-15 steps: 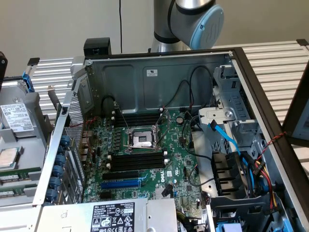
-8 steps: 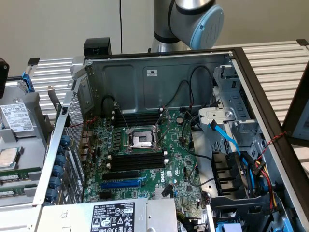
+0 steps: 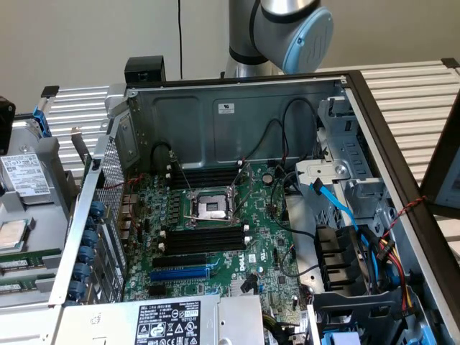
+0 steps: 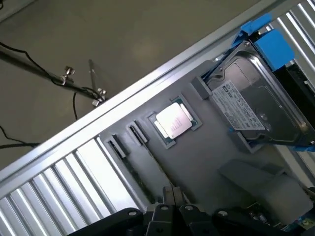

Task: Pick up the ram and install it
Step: 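Pick up the ram and move it above insertion slot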

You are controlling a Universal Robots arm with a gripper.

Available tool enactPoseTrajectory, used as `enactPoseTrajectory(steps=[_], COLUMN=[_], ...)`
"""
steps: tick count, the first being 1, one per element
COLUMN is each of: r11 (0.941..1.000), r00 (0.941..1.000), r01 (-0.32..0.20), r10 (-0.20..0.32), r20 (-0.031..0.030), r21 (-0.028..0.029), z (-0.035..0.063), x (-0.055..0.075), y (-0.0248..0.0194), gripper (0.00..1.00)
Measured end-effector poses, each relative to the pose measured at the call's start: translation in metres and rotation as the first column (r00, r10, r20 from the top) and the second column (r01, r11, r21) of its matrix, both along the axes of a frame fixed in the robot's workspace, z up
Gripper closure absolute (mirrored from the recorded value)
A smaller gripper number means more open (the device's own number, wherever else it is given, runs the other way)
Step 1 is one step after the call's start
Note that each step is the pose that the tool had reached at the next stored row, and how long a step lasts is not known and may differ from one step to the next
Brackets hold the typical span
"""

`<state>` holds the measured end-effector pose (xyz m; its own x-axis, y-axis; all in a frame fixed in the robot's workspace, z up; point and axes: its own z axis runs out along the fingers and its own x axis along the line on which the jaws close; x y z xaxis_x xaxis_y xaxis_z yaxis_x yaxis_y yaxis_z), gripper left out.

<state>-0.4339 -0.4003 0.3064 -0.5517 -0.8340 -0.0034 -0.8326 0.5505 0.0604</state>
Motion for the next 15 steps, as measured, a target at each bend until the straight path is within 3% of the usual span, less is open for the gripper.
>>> enactPoseTrajectory(steps=[2,4,5,15], r11=[0.9993,0.9974,0.9962,0.9887], r00=[0.9993,0.9974,0.9962,0.9887], r01=[-0.038,-0.073,-0.087,-0.15], r10=[0.038,0.073,0.087,0.15], r20=[0.0,0.0,0.0,-0.0003], r21=[0.0001,0.0002,0.0002,-0.0016], z=[-0.0038,-0.0073,-0.0092,-0.0244], x=[0.0,0.0,0.0,-0.009], y=[0.0,0.0,0.0001,0.0], gripper=[0.76,0.76,0.69,0.69])
